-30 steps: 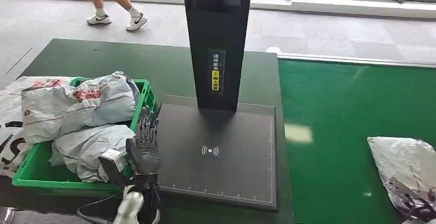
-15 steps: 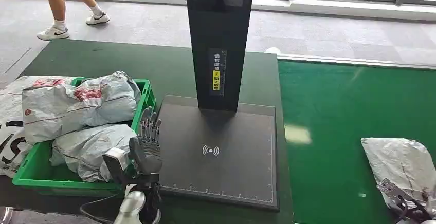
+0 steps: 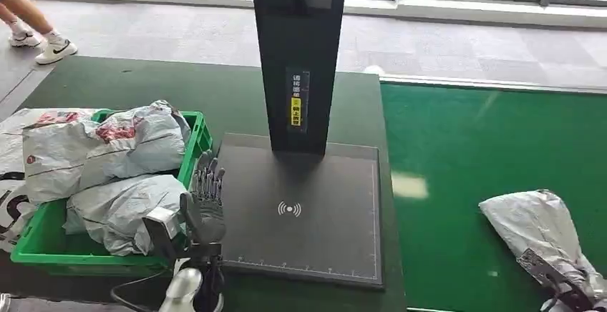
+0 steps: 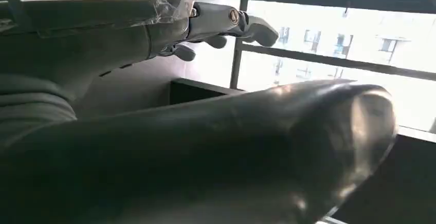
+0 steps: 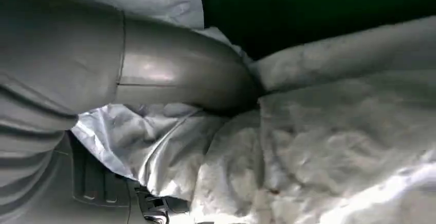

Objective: Moved the parcel from conveyor to table for the left to box.

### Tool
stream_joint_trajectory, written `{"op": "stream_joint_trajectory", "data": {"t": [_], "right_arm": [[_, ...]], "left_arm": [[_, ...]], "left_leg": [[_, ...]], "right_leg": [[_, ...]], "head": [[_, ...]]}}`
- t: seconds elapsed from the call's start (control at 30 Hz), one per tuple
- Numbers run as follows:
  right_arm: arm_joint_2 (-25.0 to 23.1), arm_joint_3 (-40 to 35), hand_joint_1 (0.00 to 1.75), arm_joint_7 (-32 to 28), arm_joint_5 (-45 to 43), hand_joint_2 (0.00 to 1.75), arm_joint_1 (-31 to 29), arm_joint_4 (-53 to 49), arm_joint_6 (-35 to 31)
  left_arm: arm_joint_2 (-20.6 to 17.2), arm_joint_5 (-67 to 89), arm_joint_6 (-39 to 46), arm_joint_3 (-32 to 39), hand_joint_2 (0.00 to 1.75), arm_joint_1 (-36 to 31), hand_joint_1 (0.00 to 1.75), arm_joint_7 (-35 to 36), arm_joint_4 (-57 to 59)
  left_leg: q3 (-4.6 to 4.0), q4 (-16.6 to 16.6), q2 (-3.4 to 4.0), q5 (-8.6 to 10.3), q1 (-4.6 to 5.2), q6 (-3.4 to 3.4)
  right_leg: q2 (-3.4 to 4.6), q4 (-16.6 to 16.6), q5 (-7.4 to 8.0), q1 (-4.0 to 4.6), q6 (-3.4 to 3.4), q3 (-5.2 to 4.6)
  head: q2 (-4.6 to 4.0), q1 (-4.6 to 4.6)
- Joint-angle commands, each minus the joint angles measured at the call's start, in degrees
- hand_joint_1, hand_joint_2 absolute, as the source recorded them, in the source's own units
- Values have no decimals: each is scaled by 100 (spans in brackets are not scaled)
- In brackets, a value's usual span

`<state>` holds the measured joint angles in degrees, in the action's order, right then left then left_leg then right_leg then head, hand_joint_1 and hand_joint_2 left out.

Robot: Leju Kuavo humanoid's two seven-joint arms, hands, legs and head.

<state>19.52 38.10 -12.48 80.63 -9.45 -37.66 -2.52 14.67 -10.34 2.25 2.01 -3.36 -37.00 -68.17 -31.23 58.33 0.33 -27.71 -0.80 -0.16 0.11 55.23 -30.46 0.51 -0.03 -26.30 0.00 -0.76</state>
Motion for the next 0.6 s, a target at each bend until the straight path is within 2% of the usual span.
{"op": "stream_joint_trajectory", "data": {"t": [0.03, 0.1, 0.6], "right_arm": [[-1408, -207, 175, -130, -304, 175, 823, -1976, -139], [-1384, -322, 175, -116, -318, 175, 815, -2017, -132], [-1465, -583, 175, -118, -485, 175, 844, -2265, -319]], "left_arm": [[-93, 29, -134, 102, 0, -180, 0, 25, 312], [-102, 24, -132, 123, 0, -213, 0, 28, 324], [-65, 12, -135, 139, 0, -145, 0, 27, 255]], "left_leg": [[-7, -17, 3, 12, 1, -7], [-27, -34, 11, 29, 15, -10], [-37, -22, 16, 17, 26, -5]], "right_leg": [[4, -6, 10, 1, -3, -17], [13, -1, 22, -13, -4, -52], [19, 16, 12, -22, 0, -61]], "head": [[0, -2], [0, -2], [0, 0]]}}
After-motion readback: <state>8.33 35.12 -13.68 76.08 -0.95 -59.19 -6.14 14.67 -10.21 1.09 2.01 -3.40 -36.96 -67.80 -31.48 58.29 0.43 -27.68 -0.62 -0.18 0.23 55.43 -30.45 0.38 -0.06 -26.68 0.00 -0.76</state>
